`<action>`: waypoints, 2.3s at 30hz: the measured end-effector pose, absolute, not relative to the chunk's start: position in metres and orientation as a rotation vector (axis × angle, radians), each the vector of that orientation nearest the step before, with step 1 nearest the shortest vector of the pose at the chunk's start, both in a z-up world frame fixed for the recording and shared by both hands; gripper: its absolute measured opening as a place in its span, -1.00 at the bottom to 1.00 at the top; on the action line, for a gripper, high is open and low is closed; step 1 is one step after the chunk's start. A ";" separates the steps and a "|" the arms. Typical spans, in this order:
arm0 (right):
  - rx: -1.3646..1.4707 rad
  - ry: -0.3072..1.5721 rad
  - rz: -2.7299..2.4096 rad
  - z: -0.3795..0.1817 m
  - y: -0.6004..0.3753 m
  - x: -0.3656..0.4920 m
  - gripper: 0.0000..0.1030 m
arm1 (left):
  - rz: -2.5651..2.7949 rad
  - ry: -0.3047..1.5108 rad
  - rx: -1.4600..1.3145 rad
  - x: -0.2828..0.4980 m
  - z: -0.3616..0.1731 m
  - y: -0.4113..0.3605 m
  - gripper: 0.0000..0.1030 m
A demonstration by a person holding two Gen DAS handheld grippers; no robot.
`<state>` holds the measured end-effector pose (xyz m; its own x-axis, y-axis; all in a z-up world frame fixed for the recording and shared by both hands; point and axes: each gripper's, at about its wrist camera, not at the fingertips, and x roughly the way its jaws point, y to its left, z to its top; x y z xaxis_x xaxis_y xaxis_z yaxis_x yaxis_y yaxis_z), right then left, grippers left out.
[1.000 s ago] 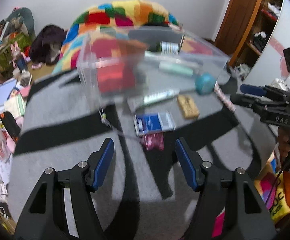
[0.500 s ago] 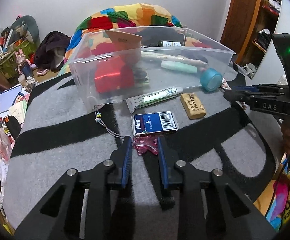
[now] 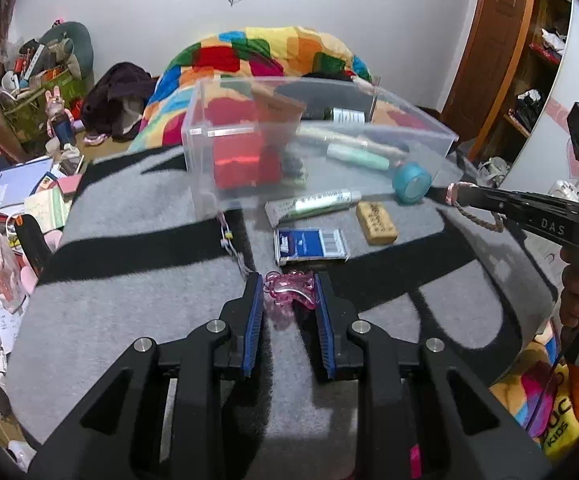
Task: Organize objects
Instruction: 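Grasp pink packet with left tool while right tool grasps braided rope, then drop pink packet into box with left tool while right tool drops rope in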
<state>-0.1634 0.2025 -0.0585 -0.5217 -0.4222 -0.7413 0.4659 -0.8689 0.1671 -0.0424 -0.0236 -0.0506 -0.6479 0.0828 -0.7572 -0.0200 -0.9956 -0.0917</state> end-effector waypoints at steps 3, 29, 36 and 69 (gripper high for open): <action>1.086 0.069 -2.368 -0.045 0.199 -0.158 -0.87 | 2.818 -0.112 -1.249 -0.042 -0.038 -0.023 -0.51; 0.826 0.066 -2.371 0.024 0.154 -0.170 -0.87 | 3.003 -0.137 -0.936 -0.085 0.067 -0.058 -0.51; 0.866 0.104 -2.358 0.013 0.132 -0.192 -0.87 | 2.997 -0.122 -0.969 -0.115 0.065 -0.057 -0.51; 1.086 0.166 -2.313 -0.024 0.127 -0.229 -0.45 | 2.910 -0.139 -1.073 -0.120 0.038 -0.045 0.19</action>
<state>-0.2287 0.1274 -0.0243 -0.5054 -0.4451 -0.7392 0.5464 -0.8282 0.1252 -0.1200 -0.0447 0.0380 -0.7605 0.0659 -0.6460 -0.0039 -0.9953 -0.0970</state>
